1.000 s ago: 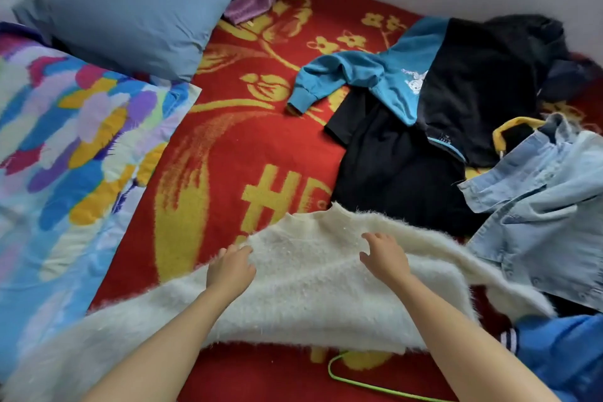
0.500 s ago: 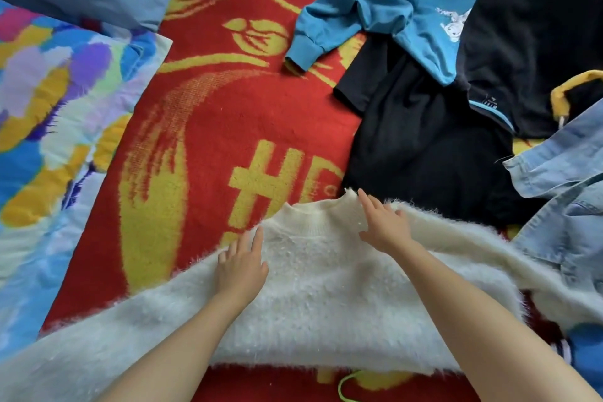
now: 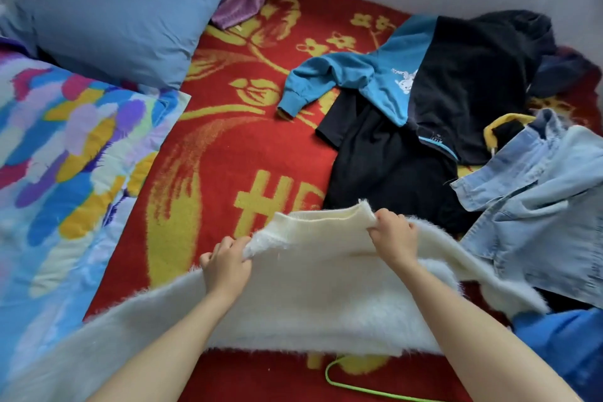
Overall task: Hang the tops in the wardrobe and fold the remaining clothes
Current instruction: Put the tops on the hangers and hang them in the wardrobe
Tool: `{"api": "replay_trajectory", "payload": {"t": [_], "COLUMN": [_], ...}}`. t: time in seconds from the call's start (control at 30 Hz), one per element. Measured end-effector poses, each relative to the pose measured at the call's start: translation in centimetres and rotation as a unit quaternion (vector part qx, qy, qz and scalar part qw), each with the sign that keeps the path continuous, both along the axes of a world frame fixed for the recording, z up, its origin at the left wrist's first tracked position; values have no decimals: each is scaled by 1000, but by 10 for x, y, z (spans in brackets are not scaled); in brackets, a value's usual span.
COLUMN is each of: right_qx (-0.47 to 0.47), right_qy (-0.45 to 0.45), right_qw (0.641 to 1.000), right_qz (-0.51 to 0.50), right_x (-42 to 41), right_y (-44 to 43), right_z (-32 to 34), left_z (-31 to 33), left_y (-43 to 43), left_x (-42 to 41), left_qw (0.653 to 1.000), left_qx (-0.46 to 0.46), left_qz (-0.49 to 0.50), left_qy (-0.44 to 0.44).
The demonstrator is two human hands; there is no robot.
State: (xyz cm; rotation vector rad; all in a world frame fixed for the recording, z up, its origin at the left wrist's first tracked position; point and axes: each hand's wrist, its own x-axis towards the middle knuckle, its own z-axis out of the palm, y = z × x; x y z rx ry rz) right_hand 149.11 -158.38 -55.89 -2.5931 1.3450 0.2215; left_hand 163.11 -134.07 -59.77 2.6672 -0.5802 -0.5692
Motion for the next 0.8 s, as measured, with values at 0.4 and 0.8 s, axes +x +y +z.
{"api": "replay_trajectory", "payload": {"t": [0.4,0.8], "right_qx": [-102,162], "right_qy": [-291,-385], "right_qw": [951,909], "right_qz": [11,15], "right_x": [38,-43], "right_y": [-1,51], "right_z": [297,248], "left_z": [259,253], "left_y": [-2,59], "left_x": [71,25], "left_qw": [928,945], "left_qx": [-259,-279], "left_qz": [12,-21], "left_qy": [-269,-171]}}
